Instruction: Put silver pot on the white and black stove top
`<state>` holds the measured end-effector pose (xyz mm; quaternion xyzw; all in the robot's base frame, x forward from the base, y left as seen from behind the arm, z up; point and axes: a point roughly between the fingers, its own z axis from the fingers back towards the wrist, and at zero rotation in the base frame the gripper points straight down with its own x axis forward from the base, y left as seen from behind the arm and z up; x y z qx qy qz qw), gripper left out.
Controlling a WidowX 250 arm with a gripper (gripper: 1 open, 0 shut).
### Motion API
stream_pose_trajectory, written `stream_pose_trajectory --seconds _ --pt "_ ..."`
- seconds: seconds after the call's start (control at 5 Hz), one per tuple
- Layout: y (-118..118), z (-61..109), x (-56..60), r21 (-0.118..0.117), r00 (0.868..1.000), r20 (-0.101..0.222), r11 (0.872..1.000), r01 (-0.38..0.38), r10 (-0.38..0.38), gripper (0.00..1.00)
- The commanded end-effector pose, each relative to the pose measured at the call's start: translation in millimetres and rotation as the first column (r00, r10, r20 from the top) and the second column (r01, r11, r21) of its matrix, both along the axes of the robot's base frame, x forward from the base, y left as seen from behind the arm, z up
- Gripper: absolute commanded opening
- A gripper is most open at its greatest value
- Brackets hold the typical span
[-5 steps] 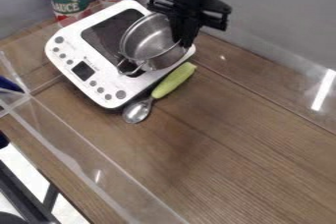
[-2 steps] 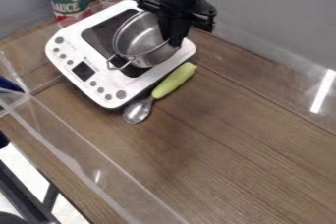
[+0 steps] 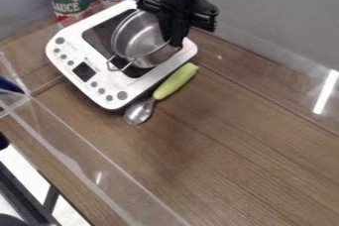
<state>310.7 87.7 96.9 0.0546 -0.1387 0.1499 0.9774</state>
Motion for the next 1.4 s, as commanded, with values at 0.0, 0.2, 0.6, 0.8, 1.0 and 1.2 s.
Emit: stream_pose_trajectory --seconds 0.0,0.2,0.6,0.8,1.0,1.2 --pt "12.7 18.2 -0.7 0.024 0.999 0.036 1.0 0.0 -0.001 0.0" --pt "14.9 25.3 0.2 0.031 0.999 0.037 0.999 0.025 -0.026 0.0" --pt "30.9 21.0 10.8 0.053 0.998 0.035 0.997 -0.056 0.054 0.0" --pt "34.6 12.0 8.0 0.068 0.998 0.035 0.996 -0.06 0.058 0.0" --pt "36.0 2.5 5.5 0.083 0.998 0.034 0.995 -0.059 0.056 0.0" --pt "38.9 -7.3 4.5 0.099 0.998 0.032 0.993 -0.063 0.06 0.0"
